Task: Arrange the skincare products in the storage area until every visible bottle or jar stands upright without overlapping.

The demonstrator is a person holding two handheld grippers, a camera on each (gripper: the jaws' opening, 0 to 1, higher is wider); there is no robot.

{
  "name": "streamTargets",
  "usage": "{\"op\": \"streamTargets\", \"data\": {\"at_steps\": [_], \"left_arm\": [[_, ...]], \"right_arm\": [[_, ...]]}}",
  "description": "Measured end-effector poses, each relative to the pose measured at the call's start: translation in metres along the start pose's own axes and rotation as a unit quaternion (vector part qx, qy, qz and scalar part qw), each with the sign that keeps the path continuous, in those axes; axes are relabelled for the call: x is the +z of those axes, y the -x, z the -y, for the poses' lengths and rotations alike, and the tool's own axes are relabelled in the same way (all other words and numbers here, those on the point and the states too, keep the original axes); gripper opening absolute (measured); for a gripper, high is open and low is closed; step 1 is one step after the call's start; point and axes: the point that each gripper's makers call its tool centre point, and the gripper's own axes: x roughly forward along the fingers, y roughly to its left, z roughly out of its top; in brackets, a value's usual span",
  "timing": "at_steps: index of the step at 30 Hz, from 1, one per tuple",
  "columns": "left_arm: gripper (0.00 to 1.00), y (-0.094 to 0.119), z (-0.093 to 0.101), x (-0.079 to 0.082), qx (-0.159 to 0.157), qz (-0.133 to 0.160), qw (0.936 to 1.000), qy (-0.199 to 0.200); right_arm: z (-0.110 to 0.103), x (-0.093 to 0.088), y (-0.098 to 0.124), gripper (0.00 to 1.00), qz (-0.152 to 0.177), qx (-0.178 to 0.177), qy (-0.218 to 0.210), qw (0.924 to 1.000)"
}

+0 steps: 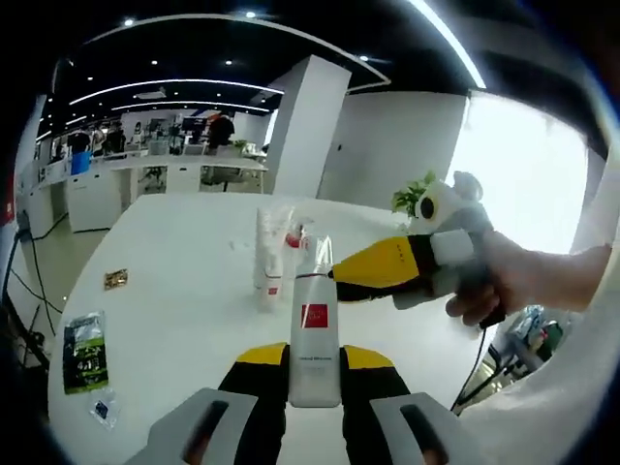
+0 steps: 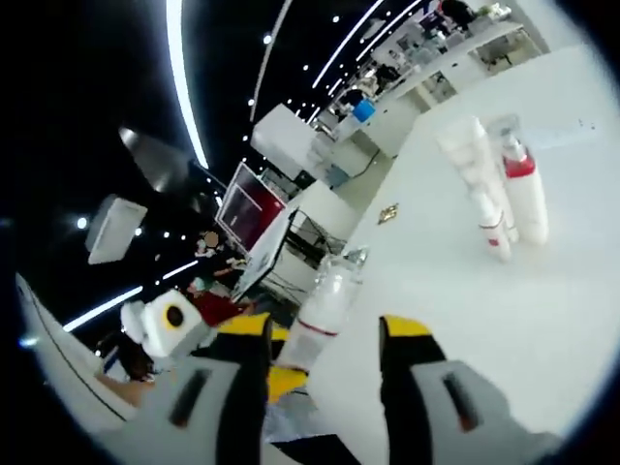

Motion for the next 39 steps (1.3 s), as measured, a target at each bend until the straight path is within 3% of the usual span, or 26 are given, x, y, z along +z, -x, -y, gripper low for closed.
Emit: {"op": "streamTargets", "data": {"at_steps": [6,13,18,21,29,33,39], "left_arm": [[0.2,-0.004,0.011,-0.01,-0.008,-0.012,0.9993,-0.035],[0.21,-0.004,0.013,-0.016,-0.009,-0.016,0.999,-0.041],[0.21,-0.005,0.014,-0.02,-0.018,-0.02,0.9994,-0.023],[0.22,-0.005,0.013,-0.02,-0.023,-0.02,0.9994,-0.018],[0.25,-0.009,0.015,-0.02,-0.042,-0.028,0.9987,-0.001],[0.31,-0.01,0.018,-0.02,-0.062,-0.031,0.9976,0.004],[0.32,-0.009,0.03,-0.015,-0.108,-0.026,0.9938,0.012]], "right_arm": [[0.004,-0.002,0.0,0.27,-0.008,-0.001,-0.059,0.9982],[0.002,-0.004,0.003,0.21,-0.014,0.014,-0.062,0.9979],[-0.01,-0.004,0.001,0.2,-0.024,0.028,-0.016,0.9992],[-0.018,-0.003,0.0,0.19,-0.033,0.037,0.037,0.9981],[-0.028,-0.001,0.002,0.19,-0.05,0.059,0.091,0.9929],[-0.036,-0.004,0.005,0.19,-0.07,0.08,0.142,0.9841],[-0.048,-0.014,0.01,0.19,-0.099,0.114,0.218,0.9643]]}}
